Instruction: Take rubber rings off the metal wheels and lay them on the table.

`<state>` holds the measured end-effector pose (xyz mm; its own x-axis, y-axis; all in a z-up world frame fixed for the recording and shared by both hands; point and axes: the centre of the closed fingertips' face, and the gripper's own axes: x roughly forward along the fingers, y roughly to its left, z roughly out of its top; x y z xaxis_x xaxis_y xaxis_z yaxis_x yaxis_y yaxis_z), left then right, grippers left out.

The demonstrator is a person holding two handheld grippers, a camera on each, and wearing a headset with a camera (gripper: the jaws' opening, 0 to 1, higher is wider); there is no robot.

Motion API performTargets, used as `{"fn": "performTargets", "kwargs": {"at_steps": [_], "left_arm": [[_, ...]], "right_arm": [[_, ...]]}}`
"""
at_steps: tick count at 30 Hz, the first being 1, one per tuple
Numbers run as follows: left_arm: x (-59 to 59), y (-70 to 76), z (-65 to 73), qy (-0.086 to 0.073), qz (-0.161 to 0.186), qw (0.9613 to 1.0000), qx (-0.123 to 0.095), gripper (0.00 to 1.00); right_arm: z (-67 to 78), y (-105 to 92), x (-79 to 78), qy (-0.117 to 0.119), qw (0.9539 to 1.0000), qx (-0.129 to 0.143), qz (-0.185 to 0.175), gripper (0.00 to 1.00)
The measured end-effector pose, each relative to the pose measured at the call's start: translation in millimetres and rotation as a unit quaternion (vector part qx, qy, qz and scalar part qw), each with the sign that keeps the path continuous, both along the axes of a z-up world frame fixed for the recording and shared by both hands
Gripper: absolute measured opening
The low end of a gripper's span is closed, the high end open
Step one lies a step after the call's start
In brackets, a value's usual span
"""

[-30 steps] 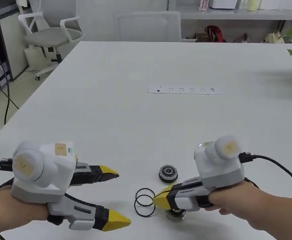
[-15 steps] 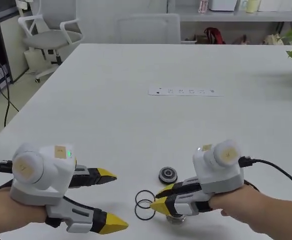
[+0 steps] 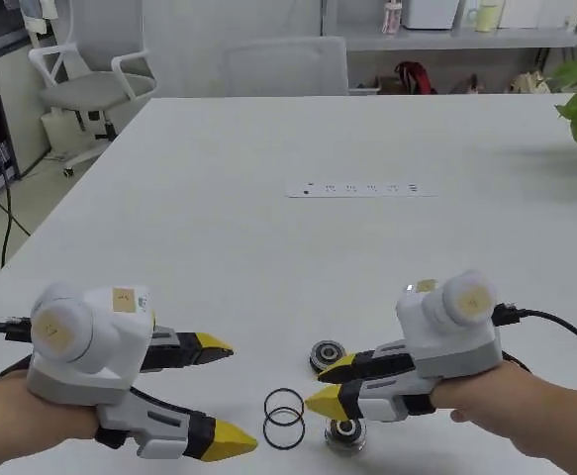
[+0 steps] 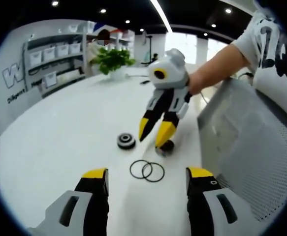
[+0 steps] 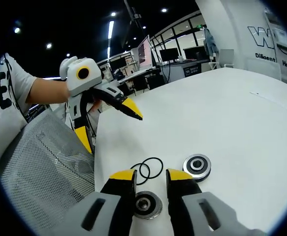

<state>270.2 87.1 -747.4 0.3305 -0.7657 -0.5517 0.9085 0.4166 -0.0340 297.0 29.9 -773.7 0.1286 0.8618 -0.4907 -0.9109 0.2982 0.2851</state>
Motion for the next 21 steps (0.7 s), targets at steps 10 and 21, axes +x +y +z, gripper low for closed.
{"fn": "performTargets", "kwargs": {"at_steps": [10,21], "left_arm": [[19.0,-9.3,3.6,-0.008,-0.001,1.0,-0.001,0.64],[38.7,-16.2,-0.8,-0.006,0.002,1.0,-0.001,0.62]], "right_arm": [[0.8,-18.0,16.0,-0.006,0.9997,-0.001,-0.025,0.22],[-8.7,-32.7,29.7,-0.012,0.9988,-0.014,-0.046,0.22]]}}
